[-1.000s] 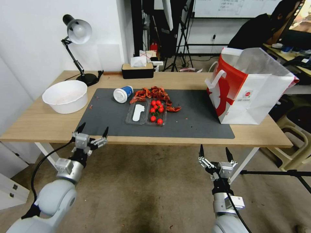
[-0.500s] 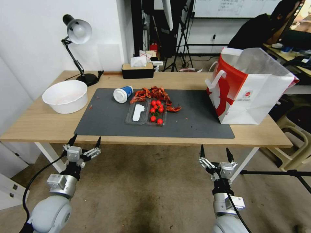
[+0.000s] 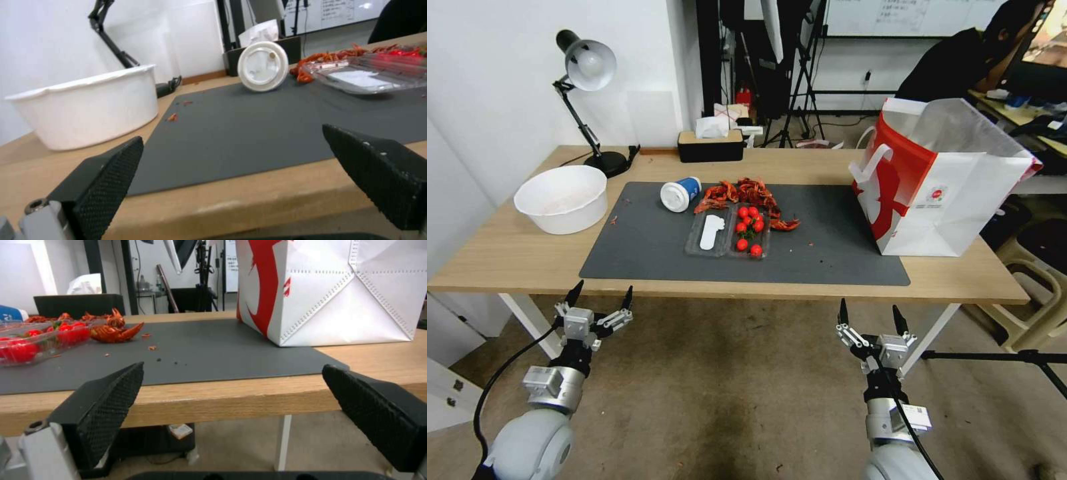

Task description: Pick up the trash from the table and place it into the takeout bag.

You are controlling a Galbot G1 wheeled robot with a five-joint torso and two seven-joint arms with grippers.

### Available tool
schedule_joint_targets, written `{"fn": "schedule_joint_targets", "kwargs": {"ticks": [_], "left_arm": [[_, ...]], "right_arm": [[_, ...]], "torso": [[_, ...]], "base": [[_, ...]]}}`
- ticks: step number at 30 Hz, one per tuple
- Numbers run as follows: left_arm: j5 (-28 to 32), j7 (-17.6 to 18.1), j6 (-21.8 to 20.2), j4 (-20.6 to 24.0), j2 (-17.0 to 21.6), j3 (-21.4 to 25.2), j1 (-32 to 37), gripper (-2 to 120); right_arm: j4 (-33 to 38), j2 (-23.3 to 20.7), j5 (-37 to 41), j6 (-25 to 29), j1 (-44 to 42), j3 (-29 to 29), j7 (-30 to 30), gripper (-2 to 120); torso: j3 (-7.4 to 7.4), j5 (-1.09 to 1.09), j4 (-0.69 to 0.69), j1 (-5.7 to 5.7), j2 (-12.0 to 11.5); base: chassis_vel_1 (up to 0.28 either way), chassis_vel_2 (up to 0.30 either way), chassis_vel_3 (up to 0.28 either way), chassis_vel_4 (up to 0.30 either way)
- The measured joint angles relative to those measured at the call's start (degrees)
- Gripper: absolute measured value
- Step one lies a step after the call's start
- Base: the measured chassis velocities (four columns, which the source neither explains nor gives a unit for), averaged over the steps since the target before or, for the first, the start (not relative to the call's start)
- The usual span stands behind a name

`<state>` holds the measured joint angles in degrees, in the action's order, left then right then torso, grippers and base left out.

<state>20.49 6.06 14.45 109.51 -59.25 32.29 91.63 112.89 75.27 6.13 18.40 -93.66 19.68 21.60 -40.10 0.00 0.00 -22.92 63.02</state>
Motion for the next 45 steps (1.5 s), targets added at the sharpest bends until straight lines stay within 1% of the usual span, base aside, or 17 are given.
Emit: {"fn": "schedule_joint_targets", "kwargs": {"ticks": [9, 11, 14, 16, 19, 21, 24, 25, 27, 28, 29, 31, 32, 35, 40, 43, 45], "left_arm": [[-0.15, -0.81, -0.35, -0.63, 0.81, -1.23, -3.06, 100], [-0.1, -1.16, -1.07, -0.92, 1.44, -2.11, -4.74, 100], [1.24, -2.61, -2.67, -2.05, 3.68, -5.04, -9.76, 100], [1.47, -3.02, -2.76, -2.44, 4.18, -5.57, -10.69, 100], [4.34, -5.0, -4.61, -5.32, 7.63, -9.72, -18.24, 100], [5.0, -5.4, -5.02, -5.92, 8.21, -10.43, -19.61, 100], [8.07, -8.42, -7.22, -10.13, 10.77, -14.16, -26.58, 100], [8.07, -8.42, -7.22, -10.13, 10.77, -14.16, -26.58, 100], [10.32, -9.99, -8.24, -13.16, 11.96, -16.51, -31.06, 100], [10.32, -9.99, -8.24, -13.16, 11.96, -16.51, -31.06, 100], [12.06, -10.73, -9.09, -15.13, 12.62, -18.43, -34.36, 100], [13.24, -11.38, -9.63, -16.83, 12.94, -20.07, -37.43, 100], [13.24, -11.38, -9.63, -16.83, 12.94, -20.07, -37.43, 100], [15.23, -12.98, -10.42, -20.26, 12.88, -24.26, -43.75, 100], [16.62, -14.82, -10.54, -23.04, 11.94, -27.53, -47.75, 100], [17.43, -16.5, -10.53, -26.44, 10.7, -30.82, -51.52, 100], [17.55, -16.86, -10.51, -27.21, 10.48, -31.49, -52.19, 100]], "right_arm": [[-0.03, 0.1, 0.0, 0.0, 0.07, 0.01, 0.0, 100], [-0.06, 0.13, -0.01, 0.0, 0.09, 0.02, 0.0, 100], [-0.12, 0.27, -0.09, 0.0, 0.08, 0.11, 0.0, 100], [-0.12, 0.29, -0.1, 0.0, 0.06, 0.14, -0.01, 100], [-0.1, 0.5, -0.15, 0.0, -0.22, 0.47, 0.0, 100], [-0.08, 0.56, -0.17, 0.0, -0.26, 0.54, 0.01, 100], [0.35, 0.78, -0.42, -0.15, -0.39, 0.61, 0.05, 100], [0.35, 0.78, -0.42, -0.15, -0.39, 0.61, 0.05, 100], [0.44, 0.95, -0.62, -0.33, -0.29, 0.59, 0.05, 100], [0.44, 0.95, -0.62, -0.33, -0.29, 0.59, 0.05, 100], [0.49, 1.07, -0.76, -0.48, -0.24, 0.55, 0.06, 100], [0.5, 1.13, -0.85, -0.61, -0.19, 0.52, 0.06, 100], [0.5, 1.13, -0.85, -0.61, -0.19, 0.52, 0.06, 100], [0.5, 1.18, -0.92, -0.93, 0.01, 0.48, 0.08, 100], [0.5, 1.16, -0.92, -1.16, 0.27, 0.51, 0.12, 100], [0.5, 1.12, -0.92, -1.31, 0.42, 0.61, 0.18, 100], [0.5, 1.13, -0.92, -1.33, 0.44, 0.64, 0.2, 100]], "torso": [[0.0, 0.0, 0.0, 0.0, 0.0], [0.0, -0.01, 0.0, 0.0, 0.0], [0.0, 0.0, -0.01, 0.0, 0.0], [0.0, -0.01, -0.01, 0.0, 0.0], [-0.01, 0.0, -0.01, 0.0, 0.0], [-0.01, 0.0, -0.01, 0.0, 0.0], [-0.01, -0.01, 0.0, 0.0, 0.0], [-0.01, -0.01, 0.0, 0.0, 0.0], [-0.01, -0.01, 0.0, 0.0, 0.0], [-0.01, -0.01, 0.0, 0.0, 0.0], [-0.01, -0.01, 0.0, 0.0, 0.0], [-0.01, -0.01, 0.0, -0.01, 0.0], [-0.01, -0.01, 0.0, -0.01, 0.0], [-0.01, 0.01, 0.0, 0.0, 0.0], [-0.01, 0.0, 0.0, -0.01, 0.0], [-0.01, 0.0, -0.01, -0.01, 0.0], [-0.01, 0.0, -0.01, -0.01, 0.0]], "base": [[0.0, 0.0, 0.0, 0.0], [0.0, 0.0, 0.0, 0.0], [0.0, 0.0, 0.0, 0.0], [0.0, 0.0, 0.0, 0.0], [0.0, 0.0, 0.0, 0.0], [0.0, 0.0, 0.0, 0.0], [0.0, 0.0, 0.0, 0.0], [0.0, 0.0, 0.0, 0.0], [0.0, 0.0, 0.0, 0.0], [0.0, 0.0, 0.0, 0.0], [0.0, 0.0, 0.0, 0.0], [0.0, 0.0, 0.0, 0.0], [0.0, 0.0, 0.0, 0.0], [0.0, 0.0, 0.0, 0.0], [0.0, 0.0, 0.0, 0.0], [0.0, 0.0, 0.0, 0.0], [0.0, 0.0, 0.0, 0.0]]}}
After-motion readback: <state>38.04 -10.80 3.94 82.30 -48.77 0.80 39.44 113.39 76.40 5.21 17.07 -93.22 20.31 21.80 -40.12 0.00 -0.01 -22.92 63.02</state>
